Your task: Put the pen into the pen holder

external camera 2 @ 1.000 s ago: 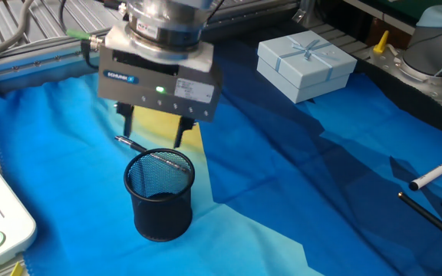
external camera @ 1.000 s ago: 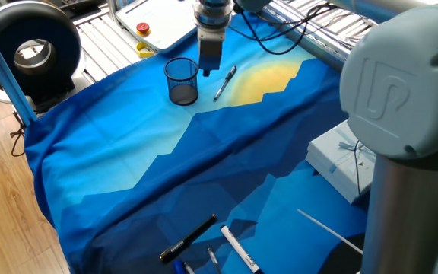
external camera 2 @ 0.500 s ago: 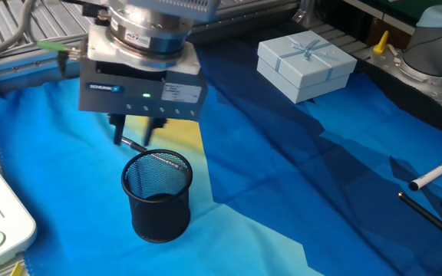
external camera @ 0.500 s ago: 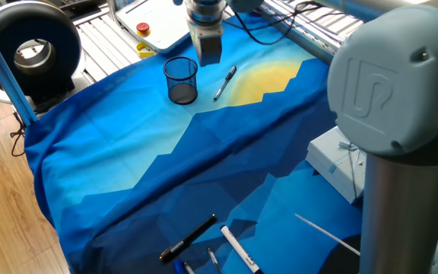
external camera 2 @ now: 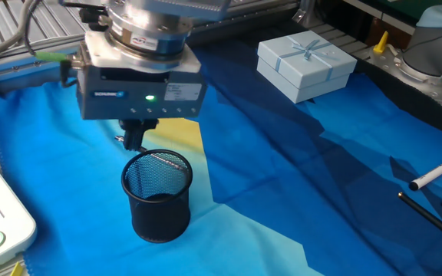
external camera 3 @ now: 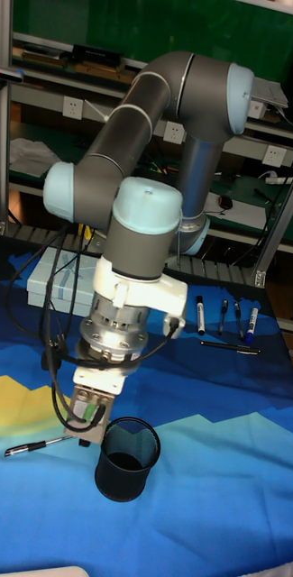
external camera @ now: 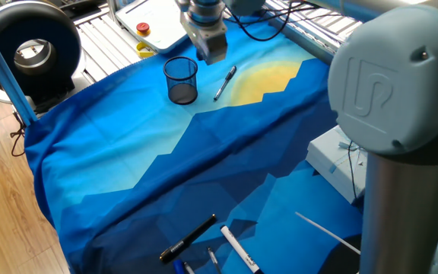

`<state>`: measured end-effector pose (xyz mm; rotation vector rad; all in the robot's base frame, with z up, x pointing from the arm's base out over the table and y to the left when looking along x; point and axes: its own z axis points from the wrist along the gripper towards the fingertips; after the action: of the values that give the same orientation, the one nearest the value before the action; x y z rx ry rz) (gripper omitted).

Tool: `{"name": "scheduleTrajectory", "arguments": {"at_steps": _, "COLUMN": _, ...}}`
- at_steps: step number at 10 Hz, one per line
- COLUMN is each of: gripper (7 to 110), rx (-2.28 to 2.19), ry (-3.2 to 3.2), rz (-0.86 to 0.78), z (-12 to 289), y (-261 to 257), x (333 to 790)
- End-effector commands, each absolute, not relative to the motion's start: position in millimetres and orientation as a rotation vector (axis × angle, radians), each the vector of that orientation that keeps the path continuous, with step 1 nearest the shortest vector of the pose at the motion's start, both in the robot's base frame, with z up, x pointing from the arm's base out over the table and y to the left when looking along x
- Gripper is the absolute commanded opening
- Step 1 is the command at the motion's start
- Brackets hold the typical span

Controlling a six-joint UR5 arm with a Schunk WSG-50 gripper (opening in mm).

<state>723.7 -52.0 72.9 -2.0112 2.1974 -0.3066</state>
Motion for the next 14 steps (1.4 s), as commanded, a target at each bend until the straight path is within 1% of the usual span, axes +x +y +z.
{"name": "scheduleTrajectory", "arguments": {"at_steps": 1, "gripper": 7, "rx": -2.391, "ry": 1.9, "rz": -0.421, "z": 70.1, "y": -90.9, "x": 710.2}}
{"name": "scheduleTrajectory", "arguments": {"at_steps": 2, "gripper": 7, "rx": -2.535, "ry": 1.797, "rz": -0.482, "z": 75.7, "y": -107.0, "x": 708.5}}
{"name": "scheduleTrajectory", "arguments": {"at_steps": 3, "gripper": 7, "rx": -2.559, "ry": 1.784, "rz": -0.48, "z": 78.6, "y": -108.8, "x": 706.1}}
{"name": "scheduleTrajectory", "arguments": {"at_steps": 4, "gripper": 7, "rx": -2.464, "ry": 1.865, "rz": -0.386, "z": 75.6, "y": -94.6, "x": 699.5}}
{"name": "scheduleTrajectory", "arguments": {"at_steps": 5, "gripper": 7, "rx": -2.366, "ry": 1.95, "rz": -0.326, "z": 73.6, "y": -84.7, "x": 696.7}}
{"name": "scheduleTrajectory", "arguments": {"at_steps": 7, "gripper": 7, "rx": -2.236, "ry": 2.102, "rz": -0.281, "z": 71.4, "y": -81.4, "x": 690.6}}
{"name": "scheduleTrajectory", "arguments": {"at_steps": 9, "gripper": 7, "rx": -2.053, "ry": 2.291, "rz": -0.1, "z": 67.8, "y": -62.6, "x": 670.0}}
{"name": "scheduleTrajectory", "arguments": {"at_steps": 12, "gripper": 7, "rx": -2.05, "ry": 2.356, "rz": -0.02, "z": 66.9, "y": -60.6, "x": 652.8}}
{"name": "scheduleTrajectory", "arguments": {"at_steps": 14, "gripper": 7, "rx": -2.075, "ry": 2.432, "rz": -0.038, "z": 67.3, "y": -74.8, "x": 640.6}}
